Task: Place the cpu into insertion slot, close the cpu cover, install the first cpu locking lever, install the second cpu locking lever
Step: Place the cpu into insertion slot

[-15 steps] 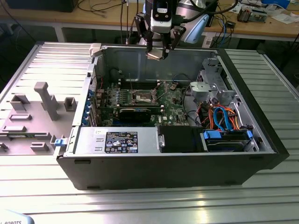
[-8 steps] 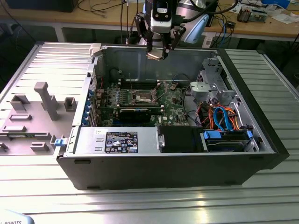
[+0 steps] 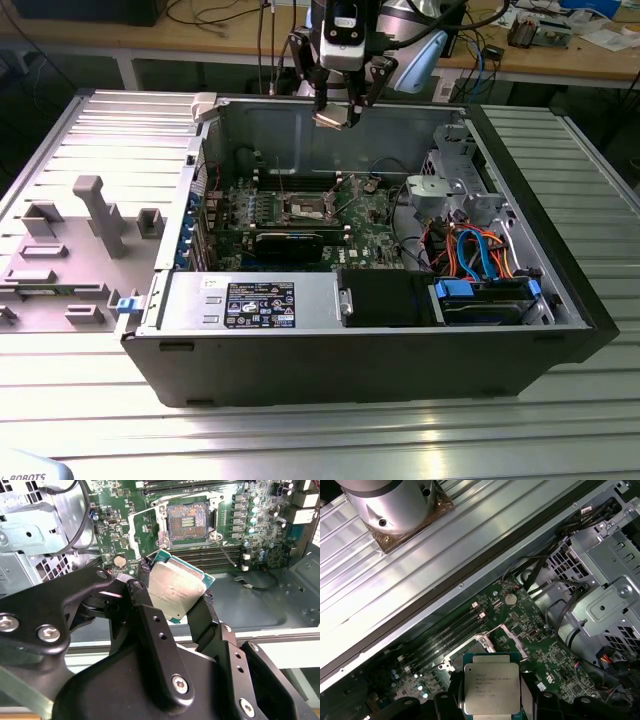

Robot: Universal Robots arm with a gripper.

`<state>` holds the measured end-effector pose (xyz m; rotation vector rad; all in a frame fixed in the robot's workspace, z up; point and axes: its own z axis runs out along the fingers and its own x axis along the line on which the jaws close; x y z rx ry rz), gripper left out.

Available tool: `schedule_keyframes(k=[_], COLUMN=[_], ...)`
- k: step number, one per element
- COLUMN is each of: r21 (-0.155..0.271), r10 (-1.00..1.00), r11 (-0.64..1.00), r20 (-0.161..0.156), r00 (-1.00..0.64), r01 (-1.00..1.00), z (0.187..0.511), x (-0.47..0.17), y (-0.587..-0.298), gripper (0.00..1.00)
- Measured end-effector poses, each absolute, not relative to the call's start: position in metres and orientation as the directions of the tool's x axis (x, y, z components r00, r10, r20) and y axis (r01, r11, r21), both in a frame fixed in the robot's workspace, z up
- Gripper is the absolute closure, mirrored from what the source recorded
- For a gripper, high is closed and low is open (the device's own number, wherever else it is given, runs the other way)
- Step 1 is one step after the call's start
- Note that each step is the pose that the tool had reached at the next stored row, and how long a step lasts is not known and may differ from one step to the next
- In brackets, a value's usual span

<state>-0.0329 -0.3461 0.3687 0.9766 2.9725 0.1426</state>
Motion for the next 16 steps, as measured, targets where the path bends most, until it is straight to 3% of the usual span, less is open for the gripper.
schedule_keyframes(k=[16], r21=[0.089], r10=[0.626], r11=[0.776], r20=[0.019], r00=[-0.780], r01=[0.625], z=[0.3687], x=[-0.0329], y=[-0.3461], gripper=[0.46])
